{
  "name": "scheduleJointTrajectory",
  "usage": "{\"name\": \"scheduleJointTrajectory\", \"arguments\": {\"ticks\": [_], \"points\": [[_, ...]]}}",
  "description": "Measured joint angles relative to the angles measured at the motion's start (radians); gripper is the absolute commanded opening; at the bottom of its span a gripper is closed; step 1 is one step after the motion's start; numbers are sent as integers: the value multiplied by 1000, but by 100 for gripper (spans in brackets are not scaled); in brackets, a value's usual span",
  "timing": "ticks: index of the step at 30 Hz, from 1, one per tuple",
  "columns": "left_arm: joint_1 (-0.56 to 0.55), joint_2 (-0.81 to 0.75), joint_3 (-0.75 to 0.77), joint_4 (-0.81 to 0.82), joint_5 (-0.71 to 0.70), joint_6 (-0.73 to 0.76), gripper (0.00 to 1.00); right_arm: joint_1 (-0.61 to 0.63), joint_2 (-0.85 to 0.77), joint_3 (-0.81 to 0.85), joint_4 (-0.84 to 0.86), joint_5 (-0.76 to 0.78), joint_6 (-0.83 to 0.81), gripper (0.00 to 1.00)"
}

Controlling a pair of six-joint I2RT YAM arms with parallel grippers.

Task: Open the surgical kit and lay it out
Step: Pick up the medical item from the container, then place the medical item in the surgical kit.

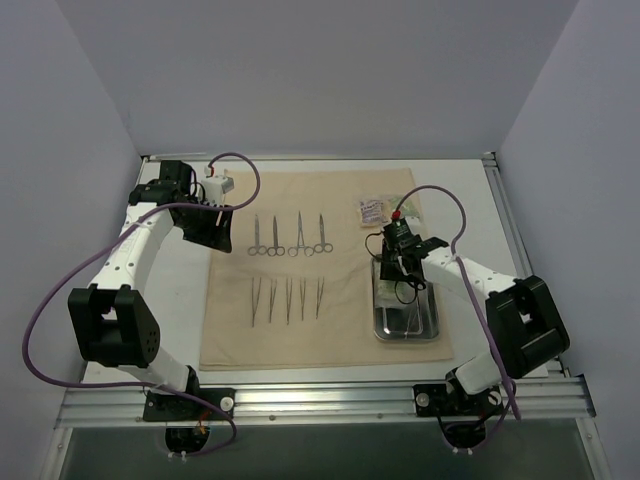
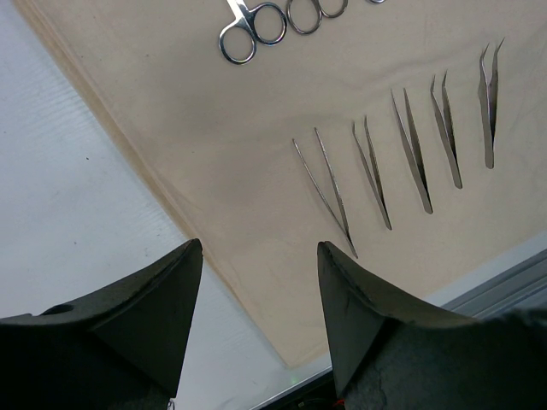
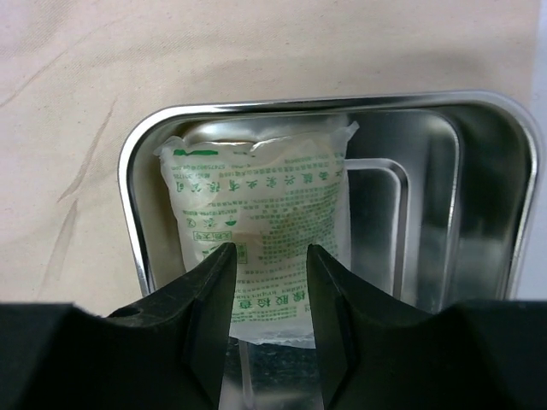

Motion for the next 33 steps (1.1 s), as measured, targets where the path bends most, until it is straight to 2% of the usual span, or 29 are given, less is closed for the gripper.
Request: {"name": "scheduleJointTrajectory", "arguments": {"ticks": [3,8,10,14,19,23,28,33], "points": [[0,0,0,0,0,0,65,-2,11,-14,28,-21,-11,31],[0,0,0,0,0,0,65,-11,50,-19,52,-31,-24,6],[0,0,0,0,0,0,66,-13,51,-19,56,-32,-28,2],[0,0,0,0,0,0,65,-14,34,-19,42,-32,-29,0],[0,0,0,0,0,0,66,-5,-52,13,-69,-24,-31,0],[0,0,0,0,0,0,65,27,-127,145,-166,6,-44,0],[0,0,0,0,0,0,65,56,-137,351,-193,34,-87,0],[0,0,0,0,0,0,65,54,13,573,-119,46,-144,0]]}}
